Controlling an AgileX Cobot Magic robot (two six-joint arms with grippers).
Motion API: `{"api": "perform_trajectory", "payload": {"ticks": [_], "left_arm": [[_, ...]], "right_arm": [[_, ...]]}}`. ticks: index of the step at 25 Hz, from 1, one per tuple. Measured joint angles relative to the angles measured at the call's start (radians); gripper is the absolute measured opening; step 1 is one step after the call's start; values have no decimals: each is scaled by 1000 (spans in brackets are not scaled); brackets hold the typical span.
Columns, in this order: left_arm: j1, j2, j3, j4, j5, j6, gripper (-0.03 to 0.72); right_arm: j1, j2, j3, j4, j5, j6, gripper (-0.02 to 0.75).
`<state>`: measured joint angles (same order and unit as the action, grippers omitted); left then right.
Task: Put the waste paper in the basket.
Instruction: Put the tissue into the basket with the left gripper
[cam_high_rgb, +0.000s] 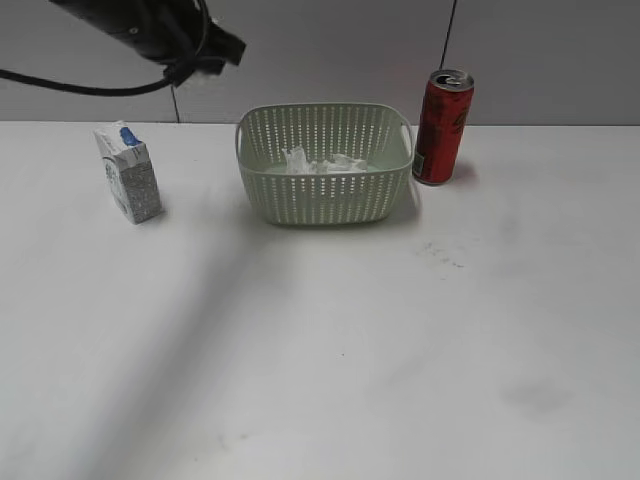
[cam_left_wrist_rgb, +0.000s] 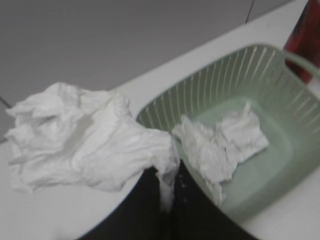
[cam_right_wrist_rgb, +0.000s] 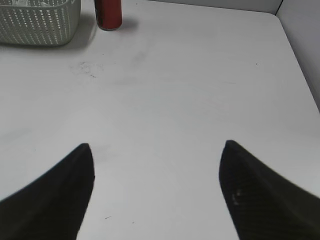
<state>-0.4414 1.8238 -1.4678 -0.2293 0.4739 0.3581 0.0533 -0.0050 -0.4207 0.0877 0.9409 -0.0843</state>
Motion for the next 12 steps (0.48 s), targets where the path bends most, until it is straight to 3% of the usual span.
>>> {"api": "perform_trajectory", "payload": {"ticks": [7,9,12], "left_arm": [[-98,64,-2,6,-312,0,23],[-132,100,-2,20,-355,0,64],[-172,176,-2,39,-370,0,200]], "right_arm": [[0,0,0,-1,0,0,589],[0,0,0,-2,0,0,589],[0,0,0,-2,0,1,589]]}}
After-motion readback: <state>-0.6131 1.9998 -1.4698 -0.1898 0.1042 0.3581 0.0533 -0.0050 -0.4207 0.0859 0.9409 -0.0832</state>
